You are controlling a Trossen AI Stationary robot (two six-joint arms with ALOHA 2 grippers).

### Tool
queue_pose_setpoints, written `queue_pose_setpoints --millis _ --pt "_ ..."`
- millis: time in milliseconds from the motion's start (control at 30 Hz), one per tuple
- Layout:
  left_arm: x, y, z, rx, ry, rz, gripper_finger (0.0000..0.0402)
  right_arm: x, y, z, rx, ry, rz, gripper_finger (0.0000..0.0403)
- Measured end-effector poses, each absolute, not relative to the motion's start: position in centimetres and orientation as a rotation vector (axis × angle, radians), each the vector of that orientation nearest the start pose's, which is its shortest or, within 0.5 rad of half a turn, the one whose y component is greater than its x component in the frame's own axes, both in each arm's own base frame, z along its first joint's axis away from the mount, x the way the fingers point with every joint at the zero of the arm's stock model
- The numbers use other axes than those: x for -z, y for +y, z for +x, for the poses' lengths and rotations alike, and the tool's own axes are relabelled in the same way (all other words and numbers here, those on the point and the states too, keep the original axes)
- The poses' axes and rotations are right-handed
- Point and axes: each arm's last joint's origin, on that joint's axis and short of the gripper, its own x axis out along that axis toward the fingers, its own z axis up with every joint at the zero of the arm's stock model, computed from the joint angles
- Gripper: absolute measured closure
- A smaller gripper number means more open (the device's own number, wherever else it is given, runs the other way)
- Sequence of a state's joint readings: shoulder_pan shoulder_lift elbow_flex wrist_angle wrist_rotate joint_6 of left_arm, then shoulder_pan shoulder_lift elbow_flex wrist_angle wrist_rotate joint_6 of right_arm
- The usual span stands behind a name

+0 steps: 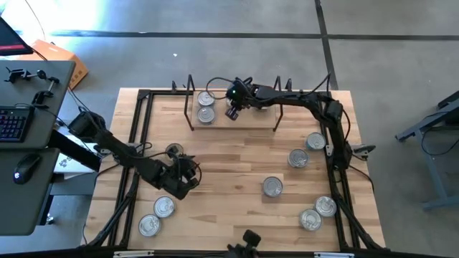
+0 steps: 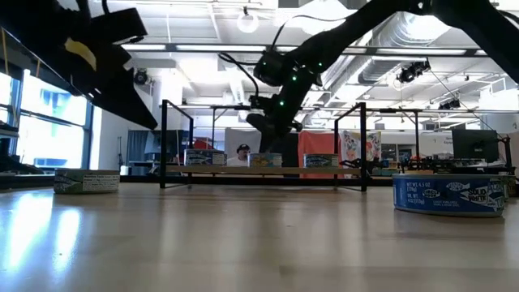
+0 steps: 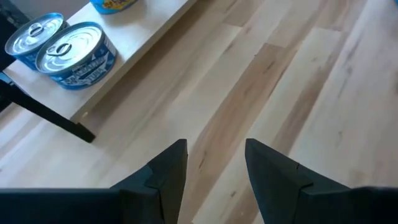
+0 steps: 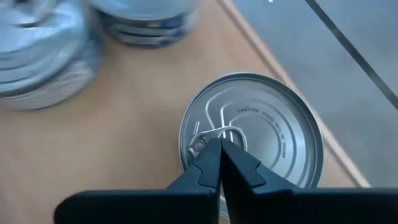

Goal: Stack canned seafood by type on shelf
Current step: Adjust the yellow-blue tuna can on the shelf

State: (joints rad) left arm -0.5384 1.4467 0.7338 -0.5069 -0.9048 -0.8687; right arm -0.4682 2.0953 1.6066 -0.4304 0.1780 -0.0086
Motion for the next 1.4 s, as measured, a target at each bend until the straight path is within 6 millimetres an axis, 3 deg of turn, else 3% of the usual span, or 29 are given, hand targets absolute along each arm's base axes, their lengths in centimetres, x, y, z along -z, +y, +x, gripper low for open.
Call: queue_pose_setpoints --millis 200,467,800,1267,1400 --pt "-17.1 -11.0 21.7 -0.635 0.661 0.004 0.0247 -19.4 -22.6 39.9 0.615 0.897 0.102 0.0403" --pt "-17.1 -11.3 21.6 -0.619 0.665 0.023 0.0247 -21.1 -20.7 41.0 0.588 0.815 0.049 0.0403" --pt "-17.2 -11.3 21.8 -0.603 0.661 0.041 0.0247 -19.2 -22.8 39.9 0.663 0.876 0.160 0.0403" --pt "-17.2 -11.3 21.8 -0.599 0.664 0.051 0.0247 -19.2 -21.5 40.7 0.592 0.864 0.163 0.0403" --pt "-17.2 -11.4 21.8 -0.599 0.664 0.048 0.0247 -20.8 -21.3 40.8 0.596 0.796 0.149 0.0403"
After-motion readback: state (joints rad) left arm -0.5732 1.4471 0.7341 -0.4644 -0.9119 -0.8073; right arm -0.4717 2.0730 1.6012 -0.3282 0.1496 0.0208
